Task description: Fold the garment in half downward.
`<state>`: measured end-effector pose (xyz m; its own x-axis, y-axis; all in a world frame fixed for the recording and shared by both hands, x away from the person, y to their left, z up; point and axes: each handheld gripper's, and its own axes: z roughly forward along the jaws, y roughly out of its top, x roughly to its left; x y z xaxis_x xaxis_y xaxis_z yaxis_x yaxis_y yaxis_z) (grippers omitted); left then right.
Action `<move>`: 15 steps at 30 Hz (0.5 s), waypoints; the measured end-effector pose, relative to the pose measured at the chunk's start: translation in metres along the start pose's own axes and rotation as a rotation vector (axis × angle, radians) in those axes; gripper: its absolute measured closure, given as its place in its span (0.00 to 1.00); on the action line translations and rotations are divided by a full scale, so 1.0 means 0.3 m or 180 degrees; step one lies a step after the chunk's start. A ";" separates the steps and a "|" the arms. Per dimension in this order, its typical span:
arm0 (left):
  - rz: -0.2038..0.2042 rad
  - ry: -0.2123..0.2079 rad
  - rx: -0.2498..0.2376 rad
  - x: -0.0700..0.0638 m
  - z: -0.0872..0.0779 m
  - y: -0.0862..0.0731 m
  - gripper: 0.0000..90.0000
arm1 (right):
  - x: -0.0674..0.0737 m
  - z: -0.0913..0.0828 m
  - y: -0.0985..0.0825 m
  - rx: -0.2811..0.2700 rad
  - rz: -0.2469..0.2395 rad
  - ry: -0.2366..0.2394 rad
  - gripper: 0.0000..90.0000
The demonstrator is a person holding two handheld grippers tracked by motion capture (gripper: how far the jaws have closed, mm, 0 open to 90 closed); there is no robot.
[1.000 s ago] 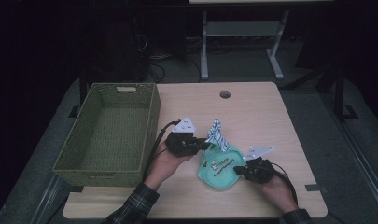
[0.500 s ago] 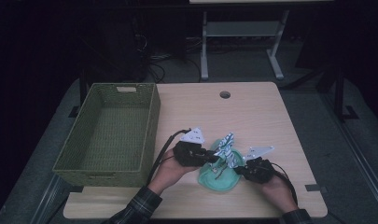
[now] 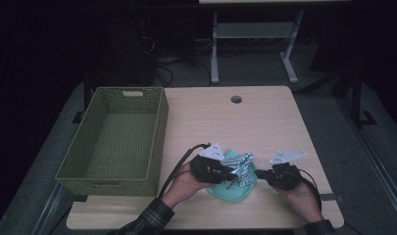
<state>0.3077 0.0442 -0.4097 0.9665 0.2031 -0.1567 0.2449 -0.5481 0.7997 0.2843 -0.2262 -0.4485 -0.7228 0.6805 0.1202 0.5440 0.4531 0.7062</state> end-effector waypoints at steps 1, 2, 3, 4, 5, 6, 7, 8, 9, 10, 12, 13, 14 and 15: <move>-0.0006 -0.0010 -0.0029 0.001 -0.002 0.003 0.76 | 0.004 -0.003 0.000 -0.0014 -0.0019 0.0012 1.00; -0.0022 -0.0013 -0.0062 0.001 -0.005 0.007 0.73 | 0.011 -0.004 0.000 -0.0029 -0.0025 0.0018 1.00; -0.0018 -0.0003 -0.0090 0.001 -0.009 0.011 0.70 | 0.018 -0.006 0.000 -0.0034 -0.0042 0.0027 1.00; -0.0027 0.0016 -0.0112 0.001 -0.015 0.016 0.69 | 0.023 -0.007 -0.001 -0.0040 -0.0072 0.0039 1.00; -0.0022 0.0034 -0.0146 0.004 -0.022 0.021 0.68 | 0.029 -0.008 -0.001 -0.0045 -0.0072 0.0052 1.00; -0.0015 0.0049 -0.0148 0.010 -0.029 0.026 0.68 | 0.033 -0.009 -0.002 -0.0056 -0.0081 0.0072 1.00; -0.0029 0.0074 -0.0155 0.015 -0.033 0.031 0.69 | 0.039 -0.011 -0.003 -0.0056 -0.0068 0.0091 1.00; -0.0035 0.0110 -0.0147 0.025 -0.039 0.038 0.72 | 0.044 -0.011 -0.003 -0.0054 -0.0090 0.0101 1.00; -0.0043 0.0127 -0.0151 0.031 -0.042 0.041 0.75 | 0.050 -0.011 -0.004 -0.0058 -0.0114 0.0116 1.00; -0.0066 0.0128 -0.0162 0.041 -0.046 0.044 0.79 | 0.059 -0.007 -0.003 -0.0045 -0.0131 0.0122 1.00; -0.0089 0.0169 -0.0139 0.063 -0.048 0.050 0.83 | 0.064 -0.004 -0.002 -0.0039 -0.0124 0.0132 1.00; -0.0093 0.0219 -0.0081 0.077 -0.043 0.052 0.87 | 0.066 -0.001 -0.001 -0.0032 -0.0142 0.0143 1.00; -0.0113 0.0283 0.0006 0.089 -0.034 0.051 0.90 | 0.069 0.005 0.001 -0.0017 -0.0150 0.0149 1.00; -0.0113 0.0344 0.0120 0.109 -0.020 0.047 0.94 | 0.070 0.011 0.002 -0.0004 -0.0172 0.0156 1.00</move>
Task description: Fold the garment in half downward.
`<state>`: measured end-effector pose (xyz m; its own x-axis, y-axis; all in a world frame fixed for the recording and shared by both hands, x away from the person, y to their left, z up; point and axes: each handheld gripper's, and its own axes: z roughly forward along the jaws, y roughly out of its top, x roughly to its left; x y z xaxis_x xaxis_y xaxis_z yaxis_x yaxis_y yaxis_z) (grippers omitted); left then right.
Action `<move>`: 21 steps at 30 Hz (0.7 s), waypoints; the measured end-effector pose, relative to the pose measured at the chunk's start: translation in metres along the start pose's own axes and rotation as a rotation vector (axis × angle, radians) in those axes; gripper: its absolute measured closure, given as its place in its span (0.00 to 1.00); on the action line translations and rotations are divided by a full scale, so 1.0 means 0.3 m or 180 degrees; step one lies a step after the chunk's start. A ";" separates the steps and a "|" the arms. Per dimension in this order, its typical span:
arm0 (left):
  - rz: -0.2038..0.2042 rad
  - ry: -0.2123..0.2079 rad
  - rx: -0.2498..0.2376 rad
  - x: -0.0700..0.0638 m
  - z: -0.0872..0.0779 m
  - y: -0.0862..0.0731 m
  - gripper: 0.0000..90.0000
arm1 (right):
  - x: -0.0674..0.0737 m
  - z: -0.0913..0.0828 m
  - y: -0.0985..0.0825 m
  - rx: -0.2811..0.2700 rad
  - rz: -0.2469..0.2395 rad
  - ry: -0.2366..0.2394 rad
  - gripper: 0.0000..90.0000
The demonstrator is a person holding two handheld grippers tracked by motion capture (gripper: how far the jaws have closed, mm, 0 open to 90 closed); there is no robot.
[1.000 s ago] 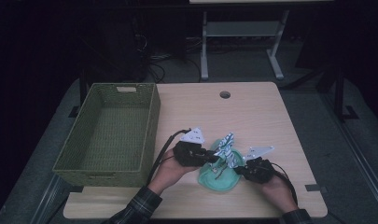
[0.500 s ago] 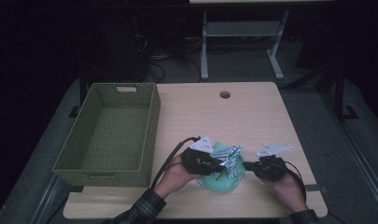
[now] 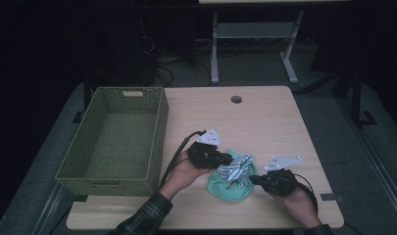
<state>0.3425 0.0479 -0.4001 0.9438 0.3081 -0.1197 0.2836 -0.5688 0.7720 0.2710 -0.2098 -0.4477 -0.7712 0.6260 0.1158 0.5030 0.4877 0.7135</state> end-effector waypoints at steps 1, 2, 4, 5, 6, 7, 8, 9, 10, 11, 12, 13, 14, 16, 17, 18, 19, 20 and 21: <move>-0.0053 0.0024 0.0050 0.014 0.017 -0.006 0.97 | 0.001 0.008 0.001 0.0013 -0.0021 0.0009 1.00; -0.0071 0.0024 0.0082 0.024 0.030 -0.012 0.99 | 0.004 0.014 0.003 0.0031 -0.0003 0.0015 1.00; -0.0144 0.0038 0.0157 0.038 0.068 -0.026 0.99 | 0.004 0.024 0.006 0.0045 -0.0014 0.0018 1.00; -0.0130 0.0019 0.0252 0.041 0.099 -0.035 0.99 | 0.003 0.034 0.011 0.0054 -0.0020 0.0024 1.00; -0.0130 0.0019 0.0252 0.041 0.099 -0.035 0.99 | 0.003 0.034 0.011 0.0054 -0.0020 0.0024 1.00; -0.0133 -0.0005 0.0260 0.039 0.110 -0.038 0.99 | -0.001 0.048 0.016 0.0049 -0.0059 0.0024 1.00; -0.0146 -0.0022 0.0268 0.035 0.118 -0.039 0.99 | -0.001 0.048 0.016 0.0049 -0.0059 0.0024 1.00; -0.0131 -0.0041 0.0267 0.031 0.123 -0.040 0.99 | -0.003 0.059 0.024 0.0056 -0.0041 0.0023 1.00; -0.0090 -0.0057 0.0291 0.029 0.122 -0.038 0.99 | -0.003 0.059 0.024 0.0056 -0.0041 0.0023 1.00; -0.0083 -0.0072 0.0275 0.025 0.121 -0.037 0.99 | -0.005 0.064 0.027 0.0050 -0.0041 0.0030 1.00; -0.0085 -0.0092 0.0253 0.020 0.120 -0.035 0.99 | -0.006 0.068 0.031 0.0038 -0.0039 0.0040 1.00; -0.0074 -0.0108 0.0245 0.013 0.116 -0.031 0.99 | -0.007 0.071 0.037 0.0025 -0.0039 0.0058 1.00; -0.0071 -0.0119 0.0223 0.008 0.115 -0.028 0.99 | -0.005 0.073 0.046 0.0000 -0.0041 0.0069 1.00; -0.0067 -0.0181 0.0173 -0.003 0.109 -0.021 0.99 | -0.004 0.073 0.060 -0.0067 -0.0054 0.0073 1.00; -0.0045 -0.0191 0.0152 -0.010 0.107 -0.016 0.99 | -0.004 0.071 0.067 -0.0109 -0.0054 0.0075 1.00; -0.0034 -0.0203 0.0118 -0.017 0.106 -0.013 0.99 | -0.003 0.071 0.074 -0.0144 -0.0026 0.0084 1.00; -0.0023 -0.0217 0.0108 -0.023 0.103 -0.009 0.99 | -0.004 0.071 0.079 -0.0172 -0.0023 0.0101 1.00; -0.0012 -0.0220 0.0071 -0.030 0.103 -0.006 0.99 | -0.006 0.072 0.080 -0.0203 -0.0030 0.0116 1.00; 0.0017 -0.0232 0.0061 -0.037 0.105 -0.003 0.99 | -0.007 0.076 0.080 -0.0196 -0.0026 0.0132 1.00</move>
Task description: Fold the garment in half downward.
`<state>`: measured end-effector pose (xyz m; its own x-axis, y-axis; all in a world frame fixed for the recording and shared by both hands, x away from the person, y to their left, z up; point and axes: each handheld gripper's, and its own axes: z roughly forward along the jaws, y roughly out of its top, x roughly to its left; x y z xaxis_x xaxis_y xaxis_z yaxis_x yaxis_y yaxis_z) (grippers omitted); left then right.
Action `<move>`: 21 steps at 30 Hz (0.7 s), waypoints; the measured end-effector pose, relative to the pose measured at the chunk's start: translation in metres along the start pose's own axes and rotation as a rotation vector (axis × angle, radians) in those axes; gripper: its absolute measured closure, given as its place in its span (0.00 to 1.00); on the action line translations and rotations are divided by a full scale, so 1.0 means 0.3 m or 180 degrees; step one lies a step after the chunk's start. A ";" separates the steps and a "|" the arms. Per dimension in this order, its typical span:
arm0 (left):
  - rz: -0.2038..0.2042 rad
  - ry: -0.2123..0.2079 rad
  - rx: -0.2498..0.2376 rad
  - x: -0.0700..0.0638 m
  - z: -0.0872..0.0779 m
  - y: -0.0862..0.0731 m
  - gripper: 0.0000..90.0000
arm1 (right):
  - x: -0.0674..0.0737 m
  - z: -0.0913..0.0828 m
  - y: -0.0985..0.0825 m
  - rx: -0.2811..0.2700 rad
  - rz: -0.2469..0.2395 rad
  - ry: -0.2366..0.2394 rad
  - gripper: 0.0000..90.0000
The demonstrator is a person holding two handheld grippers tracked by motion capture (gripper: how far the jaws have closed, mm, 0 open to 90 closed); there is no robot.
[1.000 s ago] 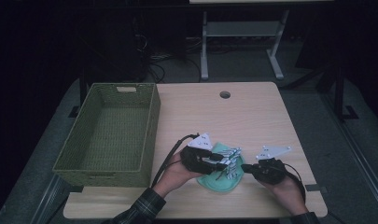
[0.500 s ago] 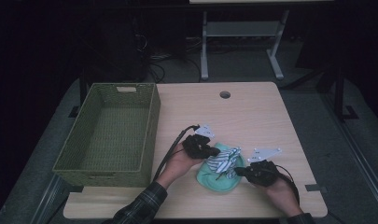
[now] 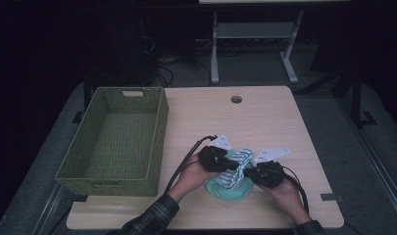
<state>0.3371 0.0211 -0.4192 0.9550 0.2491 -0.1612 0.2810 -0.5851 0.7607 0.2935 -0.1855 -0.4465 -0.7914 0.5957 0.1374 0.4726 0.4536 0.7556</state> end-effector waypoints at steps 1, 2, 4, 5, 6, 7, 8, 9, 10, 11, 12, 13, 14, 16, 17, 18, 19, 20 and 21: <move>-0.0018 0.0000 0.0011 -0.005 0.005 -0.001 0.99 | 0.000 0.006 -0.004 0.0049 0.0021 -0.0006 1.00; 0.0009 0.0011 0.0042 -0.007 0.013 -0.003 0.99 | -0.003 0.011 -0.013 0.0119 -0.0016 -0.0046 1.00; 0.0027 0.0012 0.0094 -0.009 0.032 -0.010 0.99 | -0.007 0.012 -0.019 0.0137 -0.0029 -0.0065 1.00; 0.0040 0.0005 0.0127 -0.007 0.041 -0.015 0.99 | -0.009 0.011 -0.023 0.0165 0.0001 -0.0075 1.00; 0.0034 0.0005 0.0128 -0.007 0.050 -0.019 0.99 | -0.013 0.009 -0.028 0.0203 0.0012 -0.0094 1.00; 0.0003 -0.0012 0.0145 -0.008 0.058 -0.024 0.99 | -0.019 0.007 -0.034 0.0226 0.0024 -0.0113 1.00; -0.0027 -0.0019 0.0147 -0.010 0.067 -0.028 0.99 | -0.025 0.004 -0.039 0.0245 0.0058 -0.0128 1.00; 0.0008 -0.0026 0.0170 -0.010 0.074 -0.031 0.99 | -0.032 -0.002 -0.047 0.0257 0.0060 -0.0156 1.00; -0.0015 -0.0036 0.0201 -0.016 0.086 -0.035 0.99 | -0.037 -0.009 -0.056 0.0273 0.0090 -0.0192 1.00; 0.0004 -0.0043 0.0226 -0.018 0.092 -0.037 0.99 | -0.047 -0.019 -0.068 0.0309 0.0120 -0.0216 1.00; 0.0019 -0.0049 0.0262 -0.022 0.101 -0.040 0.99 | -0.050 -0.028 -0.075 0.0330 0.0139 -0.0243 1.00; 0.0033 -0.0062 0.0289 -0.026 0.110 -0.043 0.99 | -0.060 -0.049 -0.088 0.0332 0.0189 -0.0319 1.00; 0.0050 -0.0071 0.0312 -0.029 0.115 -0.045 0.99 | -0.066 -0.063 -0.091 0.0311 0.0207 -0.0352 1.00; 0.0064 -0.0069 0.0358 -0.040 0.122 -0.046 0.99 | -0.079 -0.085 -0.092 0.0253 0.0255 -0.0392 1.00; 0.0072 -0.0072 0.0366 -0.043 0.123 -0.046 0.99 | -0.085 -0.092 -0.090 0.0231 0.0231 -0.0416 1.00; 0.0089 -0.0069 0.0379 -0.045 0.124 -0.046 0.99 | -0.085 -0.092 -0.090 0.0231 0.0231 -0.0416 1.00; 0.0100 -0.0058 0.0373 -0.047 0.123 -0.045 0.99 | -0.092 -0.100 -0.085 0.0184 0.0227 -0.0436 1.00; 0.0102 -0.0057 0.0363 -0.047 0.119 -0.043 0.99 | -0.092 -0.100 -0.085 0.0184 0.0227 -0.0436 1.00; 0.0089 -0.0062 0.0349 -0.048 0.111 -0.040 0.99 | -0.094 -0.104 -0.081 0.0182 0.0218 -0.0445 1.00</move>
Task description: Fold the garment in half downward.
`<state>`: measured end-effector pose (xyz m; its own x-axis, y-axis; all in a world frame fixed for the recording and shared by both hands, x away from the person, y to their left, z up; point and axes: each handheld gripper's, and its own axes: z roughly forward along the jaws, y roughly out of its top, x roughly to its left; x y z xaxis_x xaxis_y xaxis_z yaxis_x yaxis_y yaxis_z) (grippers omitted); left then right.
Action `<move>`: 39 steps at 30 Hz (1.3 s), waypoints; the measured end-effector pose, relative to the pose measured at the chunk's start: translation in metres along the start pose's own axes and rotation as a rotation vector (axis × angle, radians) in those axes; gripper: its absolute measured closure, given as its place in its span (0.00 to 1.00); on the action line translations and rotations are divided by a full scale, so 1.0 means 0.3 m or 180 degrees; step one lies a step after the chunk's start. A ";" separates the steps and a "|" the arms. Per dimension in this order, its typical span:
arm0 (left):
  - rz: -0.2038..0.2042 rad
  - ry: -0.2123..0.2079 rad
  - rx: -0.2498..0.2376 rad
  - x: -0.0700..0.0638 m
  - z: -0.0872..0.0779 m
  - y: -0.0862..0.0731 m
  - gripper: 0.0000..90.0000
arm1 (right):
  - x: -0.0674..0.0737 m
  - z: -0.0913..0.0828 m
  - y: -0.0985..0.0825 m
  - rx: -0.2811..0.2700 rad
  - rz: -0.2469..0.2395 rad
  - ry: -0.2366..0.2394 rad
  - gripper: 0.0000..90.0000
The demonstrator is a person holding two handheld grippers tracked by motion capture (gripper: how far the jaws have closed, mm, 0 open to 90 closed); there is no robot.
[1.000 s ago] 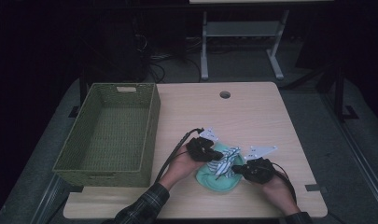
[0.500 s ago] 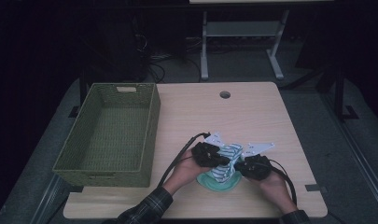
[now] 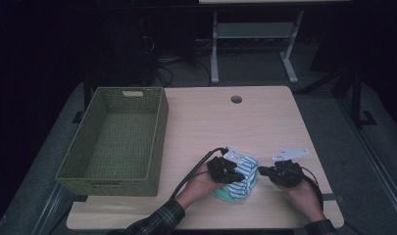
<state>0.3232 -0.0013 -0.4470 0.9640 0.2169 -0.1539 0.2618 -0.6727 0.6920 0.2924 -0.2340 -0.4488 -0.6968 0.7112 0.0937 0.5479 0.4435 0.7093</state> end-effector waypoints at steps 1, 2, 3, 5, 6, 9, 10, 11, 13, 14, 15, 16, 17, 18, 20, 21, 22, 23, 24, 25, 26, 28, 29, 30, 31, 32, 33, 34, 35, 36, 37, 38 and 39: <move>0.0007 0.0014 -0.0027 0.001 -0.015 0.004 0.99 | -0.002 -0.002 0.004 -0.0020 0.0007 0.0002 1.00; -0.0015 0.0022 -0.0042 0.000 -0.026 0.007 0.99 | -0.006 -0.006 0.011 -0.0032 -0.0012 0.0012 1.00; -0.0053 0.0044 -0.0077 0.003 -0.052 0.009 0.99 | -0.010 -0.010 0.023 -0.0074 -0.0002 0.0035 1.00; -0.0087 0.0082 -0.0076 0.004 -0.074 0.006 0.99 | -0.012 -0.010 0.029 -0.0087 0.0004 0.0073 1.00; -0.0093 0.0109 -0.0072 0.006 -0.084 0.003 0.99 | -0.012 -0.008 0.044 -0.0103 -0.0018 0.0096 1.00; -0.0163 0.0180 -0.0054 0.009 -0.123 -0.019 0.99 | -0.006 -0.002 0.072 -0.0126 -0.0048 0.0170 1.00; -0.0172 0.0227 -0.0056 0.011 -0.135 -0.026 0.99 | -0.006 0.002 0.082 -0.0133 -0.0060 0.0207 1.00; -0.0229 0.0258 -0.0059 0.012 -0.151 -0.036 0.99 | -0.003 0.007 0.092 -0.0127 -0.0068 0.0219 1.00; -0.0260 0.0302 -0.0050 0.017 -0.174 -0.048 0.99 | 0.000 0.019 0.114 -0.0151 -0.0088 0.0260 1.00; -0.0272 0.0338 -0.0052 0.020 -0.186 -0.056 0.99 | 0.001 0.023 0.122 -0.0159 -0.0090 0.0284 1.00; -0.0304 0.0359 -0.0061 0.022 -0.196 -0.064 0.99 | 0.004 0.038 0.141 -0.0194 -0.0123 0.0331 1.00; -0.0323 0.0379 -0.0056 0.023 -0.206 -0.073 0.99 | 0.004 0.038 0.141 -0.0194 -0.0123 0.0331 1.00; -0.0328 0.0388 -0.0046 0.024 -0.214 -0.081 0.99 | 0.006 0.049 0.150 -0.0199 -0.0149 0.0338 1.00; -0.0343 0.0395 -0.0037 0.023 -0.219 -0.088 0.99 | 0.011 0.057 0.160 -0.0195 -0.0161 0.0361 1.00; -0.0381 0.0389 -0.0051 0.019 -0.222 -0.103 0.99 | 0.021 0.079 0.182 -0.0210 -0.0182 0.0409 1.00; -0.0396 0.0379 -0.0041 0.017 -0.222 -0.106 0.99 | 0.026 0.091 0.191 -0.0242 -0.0211 0.0427 1.00; -0.0400 0.0367 -0.0023 0.016 -0.221 -0.110 0.99 | 0.031 0.098 0.198 -0.0231 -0.0202 0.0444 1.00; -0.0409 0.0359 -0.0019 0.015 -0.217 -0.112 0.99 | 0.036 0.112 0.208 -0.0223 -0.0220 0.0463 1.00; -0.0398 0.0351 0.0008 0.014 -0.213 -0.114 0.99 | 0.043 0.124 0.217 -0.0213 -0.0235 0.0473 1.00; -0.0379 0.0340 0.0050 0.013 -0.207 -0.116 0.99 | 0.049 0.138 0.225 -0.0206 -0.0266 0.0493 1.00; -0.0344 0.0333 0.0102 0.013 -0.202 -0.117 0.99 | 0.055 0.151 0.233 -0.0195 -0.0274 0.0501 1.00; -0.0357 0.0325 0.0129 0.010 -0.191 -0.118 0.99 | 0.065 0.177 0.246 -0.0191 -0.0306 0.0500 1.00; -0.0328 0.0331 0.0177 0.011 -0.189 -0.119 0.99 | 0.068 0.189 0.252 -0.0189 -0.0306 0.0511 1.00; -0.0334 0.0321 0.0184 0.011 -0.187 -0.119 1.00 | 0.069 0.204 0.256 -0.0169 -0.0311 0.0501 1.00; -0.0345 0.0314 0.0197 0.011 -0.182 -0.120 1.00 | 0.070 0.215 0.257 -0.0160 -0.0308 0.0507 1.00; -0.0326 0.0313 0.0230 0.012 -0.180 -0.121 1.00 | 0.073 0.233 0.257 -0.0118 -0.0278 0.0522 1.00; -0.0327 0.0328 0.0256 0.012 -0.174 -0.123 1.00 | 0.073 0.246 0.254 -0.0078 -0.0284 0.0511 1.00; -0.0318 0.0333 0.0297 0.013 -0.166 -0.124 1.00 | 0.073 0.264 0.250 -0.0025 -0.0303 0.0490 1.00; -0.0308 0.0368 0.0393 0.013 -0.149 -0.128 1.00 | 0.071 0.289 0.241 0.0071 -0.0284 0.0481 1.00; -0.0308 0.0368 0.0393 0.013 -0.149 -0.128 1.00 | 0.071 0.289 0.241 0.0071 -0.0284 0.0481 1.00; -0.0256 0.0397 0.0465 0.014 -0.142 -0.129 1.00 | 0.068 0.298 0.236 0.0088 -0.0300 0.0467 1.00; -0.0230 0.0410 0.0527 0.014 -0.132 -0.132 1.00 | 0.068 0.303 0.233 0.0118 -0.0290 0.0432 1.00; -0.0257 0.0409 0.0509 0.012 -0.127 -0.133 1.00 | 0.068 0.307 0.230 0.0161 -0.0302 0.0397 1.00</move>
<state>0.3145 0.0533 -0.4483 0.9284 0.3561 -0.1058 0.3517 -0.7509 0.5589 0.3587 -0.1387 -0.4624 -0.7968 0.5929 0.1163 0.4974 0.5345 0.6833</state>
